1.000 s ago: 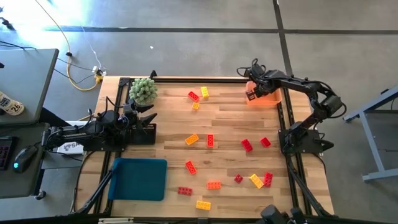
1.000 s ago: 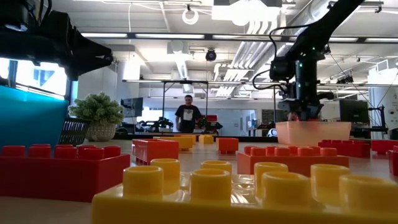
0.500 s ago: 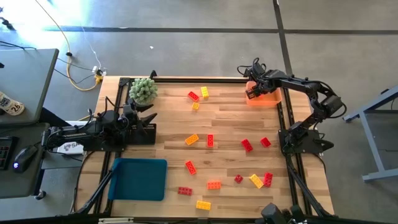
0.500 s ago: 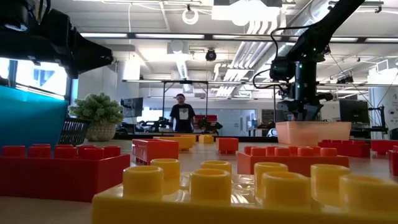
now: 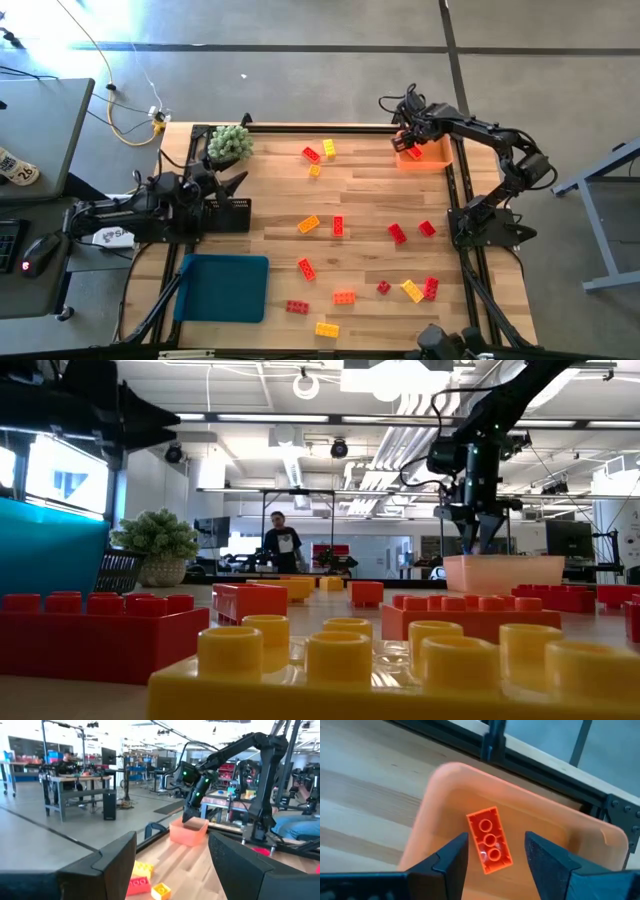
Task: Sort & place blocks by color
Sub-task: Put the yellow game piece into the black bin
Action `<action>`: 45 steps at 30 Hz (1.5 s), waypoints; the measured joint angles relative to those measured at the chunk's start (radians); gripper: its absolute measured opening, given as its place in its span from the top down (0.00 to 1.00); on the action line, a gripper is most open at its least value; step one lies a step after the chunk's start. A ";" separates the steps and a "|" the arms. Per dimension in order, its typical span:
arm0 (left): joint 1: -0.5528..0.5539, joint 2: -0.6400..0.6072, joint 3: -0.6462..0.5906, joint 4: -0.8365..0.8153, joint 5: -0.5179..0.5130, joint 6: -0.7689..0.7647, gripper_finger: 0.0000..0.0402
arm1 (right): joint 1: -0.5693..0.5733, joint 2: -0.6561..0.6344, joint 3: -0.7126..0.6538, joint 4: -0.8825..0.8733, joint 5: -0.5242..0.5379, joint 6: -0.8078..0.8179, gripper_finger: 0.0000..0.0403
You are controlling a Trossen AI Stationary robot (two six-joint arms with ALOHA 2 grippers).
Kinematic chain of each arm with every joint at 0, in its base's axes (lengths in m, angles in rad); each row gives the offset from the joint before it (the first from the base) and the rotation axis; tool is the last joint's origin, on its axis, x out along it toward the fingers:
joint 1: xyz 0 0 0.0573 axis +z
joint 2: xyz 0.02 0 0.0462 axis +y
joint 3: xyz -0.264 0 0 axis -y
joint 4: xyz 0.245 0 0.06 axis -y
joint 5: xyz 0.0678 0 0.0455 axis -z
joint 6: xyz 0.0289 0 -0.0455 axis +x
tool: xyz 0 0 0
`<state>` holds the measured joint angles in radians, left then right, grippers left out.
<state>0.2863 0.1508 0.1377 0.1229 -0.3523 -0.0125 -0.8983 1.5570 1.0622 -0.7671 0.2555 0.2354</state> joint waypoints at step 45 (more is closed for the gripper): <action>-0.160 1.212 0.731 -0.362 0.150 -0.338 0.41 | 0.136 0.000 0.187 -0.094 0.077 -0.035 0.55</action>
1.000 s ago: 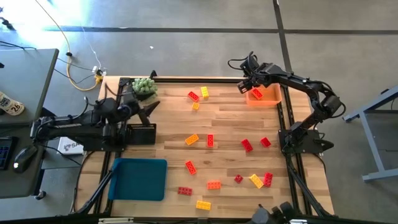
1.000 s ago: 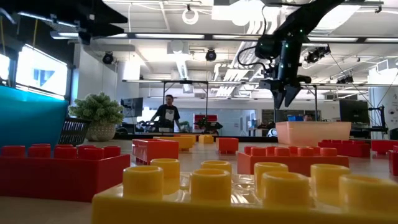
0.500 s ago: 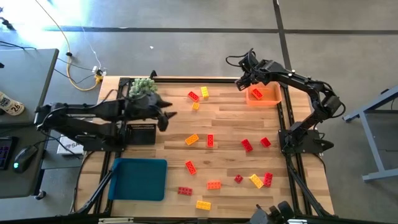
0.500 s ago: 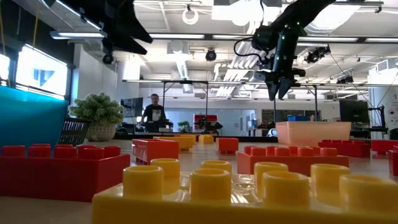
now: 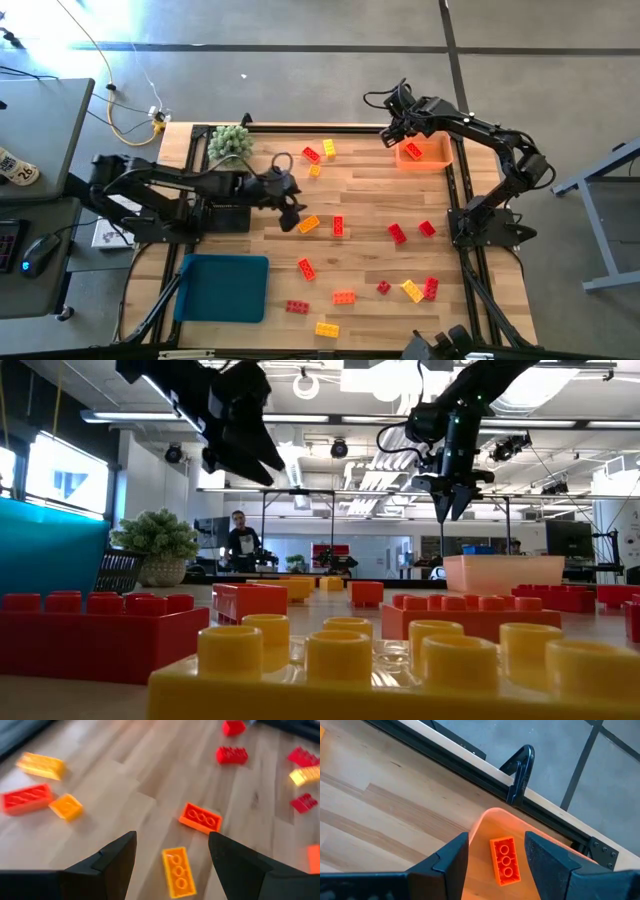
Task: Sort & place blocks by color
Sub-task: Put the yellow game piece into the black bin
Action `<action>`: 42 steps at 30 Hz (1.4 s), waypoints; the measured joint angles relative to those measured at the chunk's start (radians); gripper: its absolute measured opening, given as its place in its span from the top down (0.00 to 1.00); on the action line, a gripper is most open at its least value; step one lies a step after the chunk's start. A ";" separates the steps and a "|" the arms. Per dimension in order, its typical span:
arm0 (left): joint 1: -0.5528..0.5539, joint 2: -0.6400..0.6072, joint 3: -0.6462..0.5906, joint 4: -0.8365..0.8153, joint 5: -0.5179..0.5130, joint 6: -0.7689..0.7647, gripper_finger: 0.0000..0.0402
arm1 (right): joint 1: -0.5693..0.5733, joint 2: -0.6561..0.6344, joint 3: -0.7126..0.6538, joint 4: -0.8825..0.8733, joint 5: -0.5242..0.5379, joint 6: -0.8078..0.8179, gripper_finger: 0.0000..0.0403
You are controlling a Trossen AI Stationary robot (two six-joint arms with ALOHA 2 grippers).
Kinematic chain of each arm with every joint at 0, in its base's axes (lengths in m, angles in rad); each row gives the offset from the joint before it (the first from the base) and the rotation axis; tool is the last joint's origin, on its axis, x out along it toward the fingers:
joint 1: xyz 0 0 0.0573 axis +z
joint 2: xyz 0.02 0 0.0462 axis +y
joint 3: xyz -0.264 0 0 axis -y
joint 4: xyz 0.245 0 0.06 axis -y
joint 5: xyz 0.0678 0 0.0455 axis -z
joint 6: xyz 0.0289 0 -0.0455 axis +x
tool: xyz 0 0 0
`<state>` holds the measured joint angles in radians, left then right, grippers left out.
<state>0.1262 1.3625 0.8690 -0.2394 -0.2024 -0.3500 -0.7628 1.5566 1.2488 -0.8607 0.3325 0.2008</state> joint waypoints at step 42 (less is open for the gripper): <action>-0.025 0.473 0.154 -0.032 0.049 -0.092 0.41 | 0.000 0.000 0.000 -0.019 -0.011 0.053 0.55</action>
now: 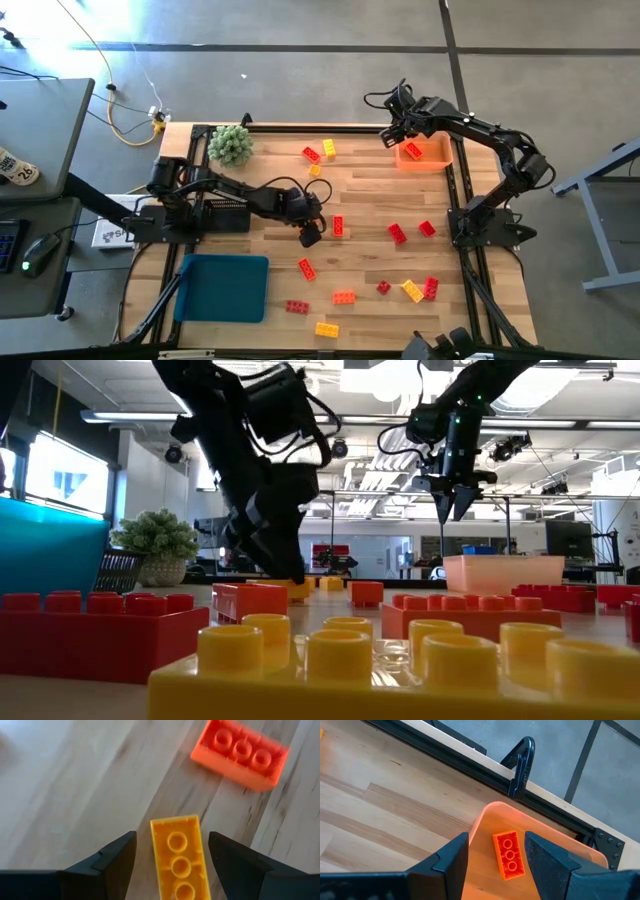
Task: Sort & place blocks by color
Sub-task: Put the yellow game piece into the black bin
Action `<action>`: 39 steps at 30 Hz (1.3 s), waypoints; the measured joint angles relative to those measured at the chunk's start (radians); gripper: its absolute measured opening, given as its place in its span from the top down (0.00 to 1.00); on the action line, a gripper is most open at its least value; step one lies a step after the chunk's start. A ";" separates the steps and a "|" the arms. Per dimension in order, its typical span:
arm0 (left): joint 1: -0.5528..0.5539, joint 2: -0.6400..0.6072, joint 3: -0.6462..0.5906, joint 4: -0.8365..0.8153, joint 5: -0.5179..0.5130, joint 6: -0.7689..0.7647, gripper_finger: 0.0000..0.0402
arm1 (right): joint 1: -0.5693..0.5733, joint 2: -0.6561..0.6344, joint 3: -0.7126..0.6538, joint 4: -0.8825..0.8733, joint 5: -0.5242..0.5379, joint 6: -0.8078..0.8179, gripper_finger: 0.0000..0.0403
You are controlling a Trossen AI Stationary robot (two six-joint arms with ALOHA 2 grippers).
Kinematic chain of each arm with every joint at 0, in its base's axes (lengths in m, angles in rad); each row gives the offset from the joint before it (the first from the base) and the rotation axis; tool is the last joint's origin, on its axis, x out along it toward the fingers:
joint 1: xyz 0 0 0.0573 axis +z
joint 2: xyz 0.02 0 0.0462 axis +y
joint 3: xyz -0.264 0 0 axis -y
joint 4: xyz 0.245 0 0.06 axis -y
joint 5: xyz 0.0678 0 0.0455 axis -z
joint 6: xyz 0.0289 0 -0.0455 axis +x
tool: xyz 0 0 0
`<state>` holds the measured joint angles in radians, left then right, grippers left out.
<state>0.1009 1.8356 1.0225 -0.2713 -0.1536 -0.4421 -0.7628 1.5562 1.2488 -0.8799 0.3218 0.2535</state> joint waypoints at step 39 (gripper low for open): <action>-0.003 -0.120 -0.001 -0.165 -0.014 0.123 0.72 | 0.220 0.000 -0.001 -0.152 -0.088 0.061 0.55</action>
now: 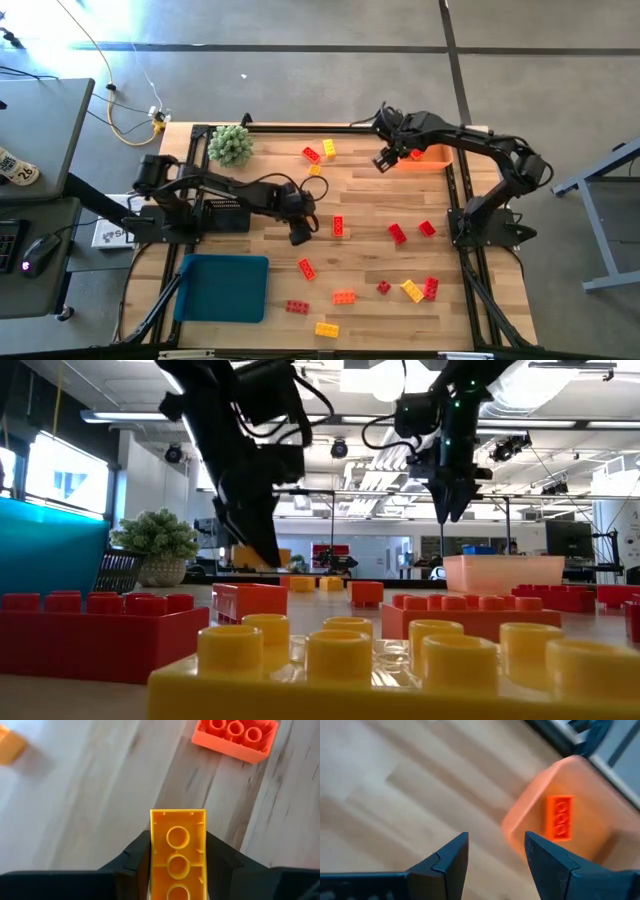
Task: Sort & place blocks by color
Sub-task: Put the yellow game piece into the black bin
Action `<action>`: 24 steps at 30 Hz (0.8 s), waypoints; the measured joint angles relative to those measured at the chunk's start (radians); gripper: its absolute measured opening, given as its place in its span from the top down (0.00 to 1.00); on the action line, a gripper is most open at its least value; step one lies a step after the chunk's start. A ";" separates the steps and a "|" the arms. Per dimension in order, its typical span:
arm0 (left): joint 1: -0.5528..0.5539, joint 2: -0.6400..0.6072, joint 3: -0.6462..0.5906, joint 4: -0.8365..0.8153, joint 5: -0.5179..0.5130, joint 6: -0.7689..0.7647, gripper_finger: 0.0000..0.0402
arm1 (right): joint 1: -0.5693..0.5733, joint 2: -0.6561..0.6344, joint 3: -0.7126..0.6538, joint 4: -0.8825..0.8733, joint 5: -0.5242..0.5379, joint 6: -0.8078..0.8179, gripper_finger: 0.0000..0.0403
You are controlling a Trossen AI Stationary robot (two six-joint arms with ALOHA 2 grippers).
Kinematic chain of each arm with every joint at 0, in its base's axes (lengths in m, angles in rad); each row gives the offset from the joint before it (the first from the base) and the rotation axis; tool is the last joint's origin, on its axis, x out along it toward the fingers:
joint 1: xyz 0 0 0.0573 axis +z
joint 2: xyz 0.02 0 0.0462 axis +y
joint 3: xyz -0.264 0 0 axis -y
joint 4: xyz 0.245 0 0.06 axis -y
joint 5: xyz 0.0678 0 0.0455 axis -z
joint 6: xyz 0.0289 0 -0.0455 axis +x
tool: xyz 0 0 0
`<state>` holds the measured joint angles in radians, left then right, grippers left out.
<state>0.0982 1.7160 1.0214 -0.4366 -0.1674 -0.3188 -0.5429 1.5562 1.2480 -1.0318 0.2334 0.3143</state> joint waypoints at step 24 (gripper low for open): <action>-0.075 -0.331 -0.081 -0.647 -0.079 -0.307 0.71 | 0.302 0.000 0.000 -0.027 -0.044 0.158 0.55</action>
<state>0.0231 1.3851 0.9402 -1.0836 -0.2468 -0.6257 -0.2411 1.5562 1.2480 -1.0589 0.1892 0.4722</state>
